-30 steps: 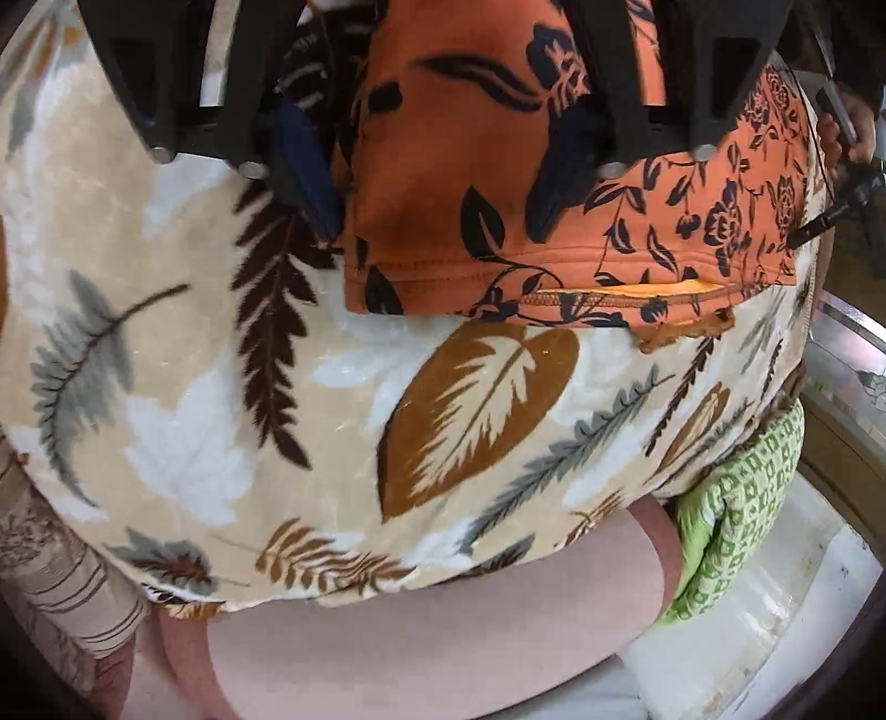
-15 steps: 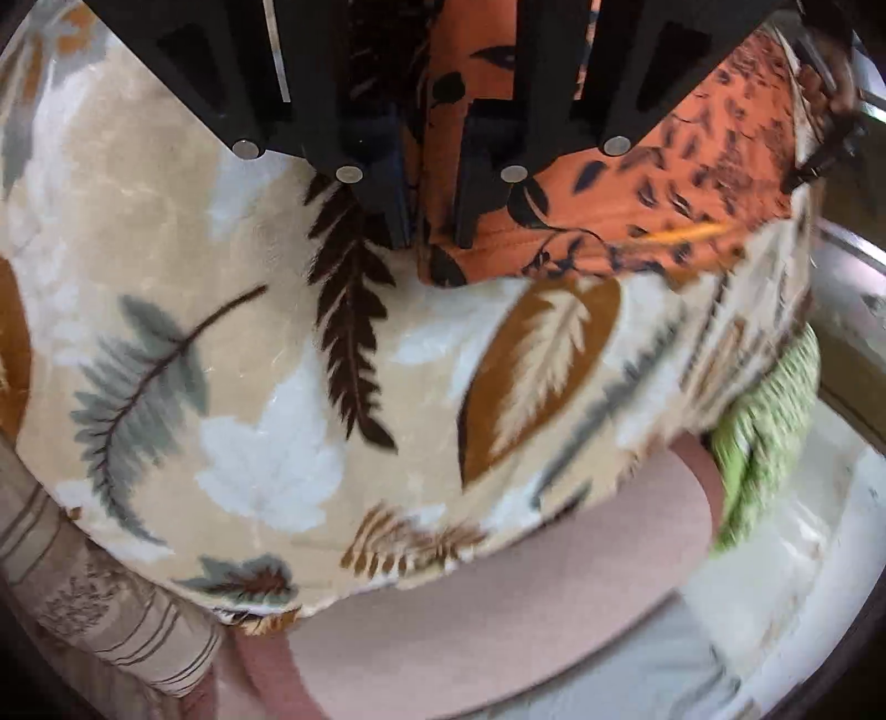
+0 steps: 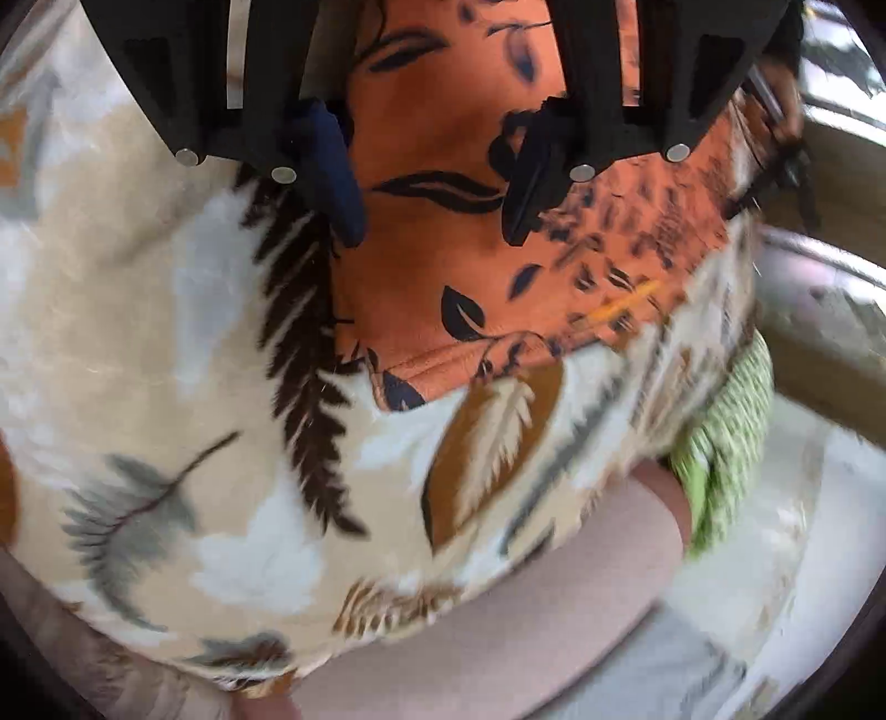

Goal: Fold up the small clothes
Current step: 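Fold the blouse side inward with both tools and release onto the stack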

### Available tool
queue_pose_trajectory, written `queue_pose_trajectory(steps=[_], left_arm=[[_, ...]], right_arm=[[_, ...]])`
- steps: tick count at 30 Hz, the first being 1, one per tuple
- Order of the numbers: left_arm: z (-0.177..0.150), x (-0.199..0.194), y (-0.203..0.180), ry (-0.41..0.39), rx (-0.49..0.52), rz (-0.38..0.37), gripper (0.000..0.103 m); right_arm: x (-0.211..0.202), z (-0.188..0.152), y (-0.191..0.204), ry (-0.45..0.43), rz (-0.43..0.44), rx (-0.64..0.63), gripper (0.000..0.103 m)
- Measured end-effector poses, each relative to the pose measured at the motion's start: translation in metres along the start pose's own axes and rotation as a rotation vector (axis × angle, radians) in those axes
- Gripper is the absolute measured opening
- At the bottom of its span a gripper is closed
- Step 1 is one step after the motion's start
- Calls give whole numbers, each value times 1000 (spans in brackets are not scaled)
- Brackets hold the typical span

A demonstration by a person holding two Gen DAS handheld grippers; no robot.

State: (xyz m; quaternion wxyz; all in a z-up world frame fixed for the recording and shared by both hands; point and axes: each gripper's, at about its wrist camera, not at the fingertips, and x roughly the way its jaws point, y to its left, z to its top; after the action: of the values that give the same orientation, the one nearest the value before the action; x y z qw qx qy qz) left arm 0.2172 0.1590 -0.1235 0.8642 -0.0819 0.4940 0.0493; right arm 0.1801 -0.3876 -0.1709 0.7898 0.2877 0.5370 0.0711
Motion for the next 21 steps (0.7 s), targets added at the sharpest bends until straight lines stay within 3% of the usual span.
queue_pose_trajectory(steps=[2,6,7,8,10,12,14,17,20,21], left_arm=[[-9,-22,2,-40,4,-23,36],[-49,-61,-1,-53,-9,-135,42],[-59,-66,-5,-52,-3,-153,47],[-72,-69,-9,-45,13,-171,52],[-101,-65,-18,-7,43,-198,54],[-121,-49,-18,54,44,-142,54],[-131,-43,-12,71,15,-134,53],[-136,-60,-13,41,10,-136,53],[-141,-66,-16,18,28,-159,55],[-143,-59,-17,41,48,-133,55]], right_arm=[[-15,-6,16,-21,20,-50,59],[-29,-54,35,40,202,-90,67],[-21,-61,33,55,190,-86,67],[-10,-77,20,73,112,-54,67],[-9,-90,3,30,89,2,54],[-24,-90,11,-10,61,27,55],[-41,-93,24,-51,78,1,57],[-58,-101,28,-67,194,-21,72],[-30,-114,-9,40,99,75,70],[-32,-118,-23,21,148,150,65]])
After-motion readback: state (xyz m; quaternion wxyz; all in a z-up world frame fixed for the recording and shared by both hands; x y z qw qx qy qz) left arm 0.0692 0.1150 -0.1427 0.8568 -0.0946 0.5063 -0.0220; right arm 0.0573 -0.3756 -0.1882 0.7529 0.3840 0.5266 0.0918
